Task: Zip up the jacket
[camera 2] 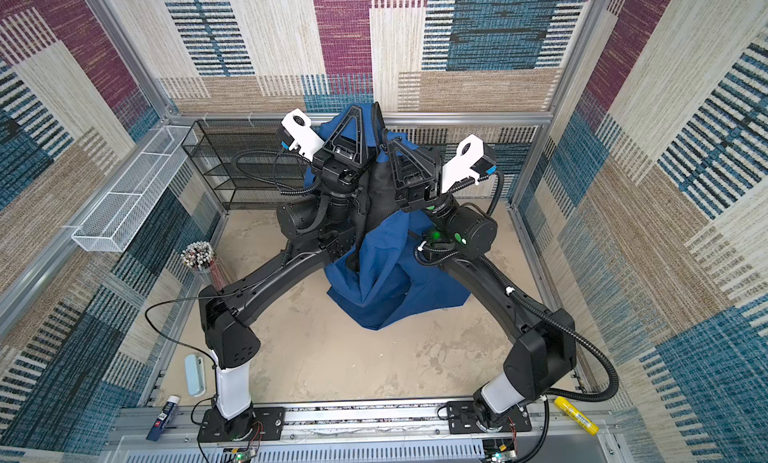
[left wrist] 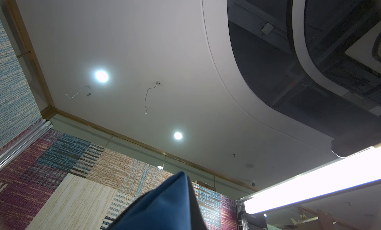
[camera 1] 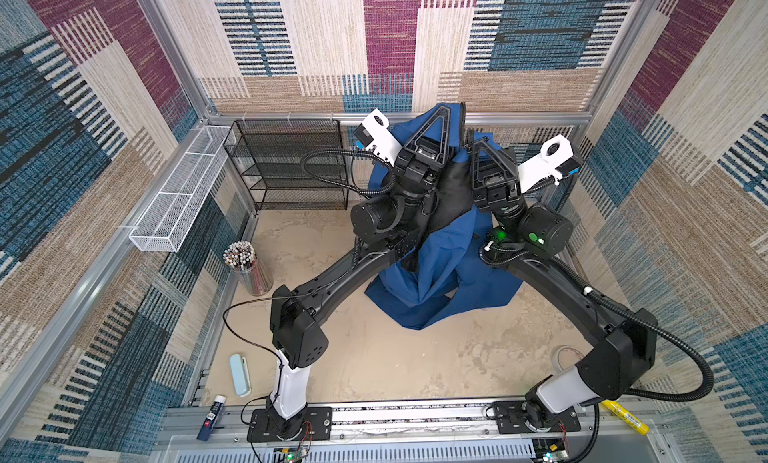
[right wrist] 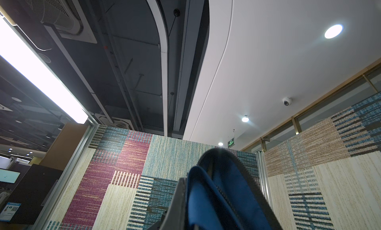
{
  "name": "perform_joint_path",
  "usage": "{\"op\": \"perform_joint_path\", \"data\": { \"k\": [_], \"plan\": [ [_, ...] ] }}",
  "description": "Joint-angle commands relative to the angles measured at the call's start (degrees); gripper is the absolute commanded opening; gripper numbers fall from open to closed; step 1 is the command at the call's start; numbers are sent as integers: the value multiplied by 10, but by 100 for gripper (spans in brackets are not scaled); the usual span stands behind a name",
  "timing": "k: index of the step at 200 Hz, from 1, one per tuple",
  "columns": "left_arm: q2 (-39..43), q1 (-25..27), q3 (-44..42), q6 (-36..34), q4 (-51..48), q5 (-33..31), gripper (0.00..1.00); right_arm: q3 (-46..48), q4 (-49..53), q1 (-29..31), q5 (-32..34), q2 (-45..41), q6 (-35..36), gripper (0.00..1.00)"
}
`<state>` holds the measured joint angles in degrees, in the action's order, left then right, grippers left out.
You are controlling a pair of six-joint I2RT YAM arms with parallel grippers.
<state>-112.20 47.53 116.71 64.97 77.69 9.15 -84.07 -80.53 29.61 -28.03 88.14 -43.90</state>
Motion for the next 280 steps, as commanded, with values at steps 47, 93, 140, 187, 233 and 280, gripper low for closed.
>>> {"op": "perform_joint_path", "data": {
  "k": [47,93,140,187,233,280],
  "plan": [
    [-4,2,9,11,30,-2,0,-7,-255,1,3,3,-13,0],
    [-5,2,9,14,30,-3,0,-13,-255,1,4,7,-16,0],
    [-3,3,4,14,30,-4,0,-18,-255,1,4,10,-19,0],
    [0,4,-2,9,30,-3,0,-21,-255,1,7,10,-22,0],
    [6,4,-19,-2,30,-3,0,-22,-255,1,12,10,-21,0],
    [16,3,-32,-16,30,-2,0,-18,-255,1,19,11,-22,0]
  ]
}}
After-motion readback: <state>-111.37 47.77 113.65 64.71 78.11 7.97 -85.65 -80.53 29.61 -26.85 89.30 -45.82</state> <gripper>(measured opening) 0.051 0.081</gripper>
